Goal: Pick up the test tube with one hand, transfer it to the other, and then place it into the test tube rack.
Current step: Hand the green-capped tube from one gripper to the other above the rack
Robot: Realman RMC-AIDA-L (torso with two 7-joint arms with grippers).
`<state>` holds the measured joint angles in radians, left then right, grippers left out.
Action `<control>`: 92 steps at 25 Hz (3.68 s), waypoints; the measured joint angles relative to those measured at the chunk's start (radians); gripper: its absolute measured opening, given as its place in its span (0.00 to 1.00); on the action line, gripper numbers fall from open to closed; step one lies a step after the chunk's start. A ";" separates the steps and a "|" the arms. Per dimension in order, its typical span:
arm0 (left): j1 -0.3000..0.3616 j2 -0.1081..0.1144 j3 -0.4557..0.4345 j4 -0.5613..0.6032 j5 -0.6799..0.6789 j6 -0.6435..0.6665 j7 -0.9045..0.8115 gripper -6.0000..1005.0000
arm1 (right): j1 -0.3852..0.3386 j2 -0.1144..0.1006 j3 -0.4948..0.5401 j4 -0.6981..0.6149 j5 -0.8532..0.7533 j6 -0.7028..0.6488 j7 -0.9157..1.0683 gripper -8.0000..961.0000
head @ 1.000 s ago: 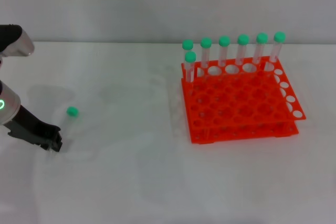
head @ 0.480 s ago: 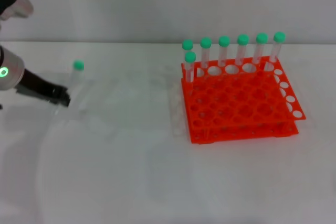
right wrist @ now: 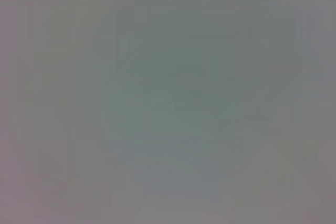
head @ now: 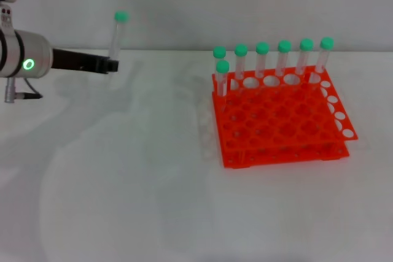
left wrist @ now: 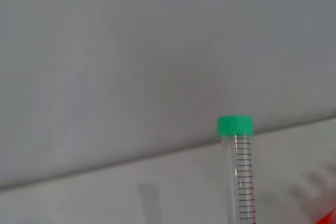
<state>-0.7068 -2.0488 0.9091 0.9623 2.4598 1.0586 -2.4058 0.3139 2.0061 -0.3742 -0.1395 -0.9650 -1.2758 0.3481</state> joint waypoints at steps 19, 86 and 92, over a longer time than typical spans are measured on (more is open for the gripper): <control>0.172 -0.028 0.035 -0.094 -0.741 0.052 0.657 0.20 | -0.052 -0.019 -0.368 -0.206 0.000 -0.028 0.365 0.91; 0.144 -0.036 0.331 -0.228 -0.877 0.313 1.144 0.20 | 0.251 0.016 -0.727 -0.300 -0.304 -0.319 0.827 0.69; 0.144 -0.036 0.333 -0.228 -0.882 0.310 1.145 0.20 | 0.260 0.017 -0.741 -0.297 -0.302 -0.315 0.821 0.61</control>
<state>-0.5630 -2.0846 1.2418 0.7346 1.5776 1.3685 -1.2608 0.5737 2.0231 -1.1156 -0.4368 -1.2669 -1.5913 1.1693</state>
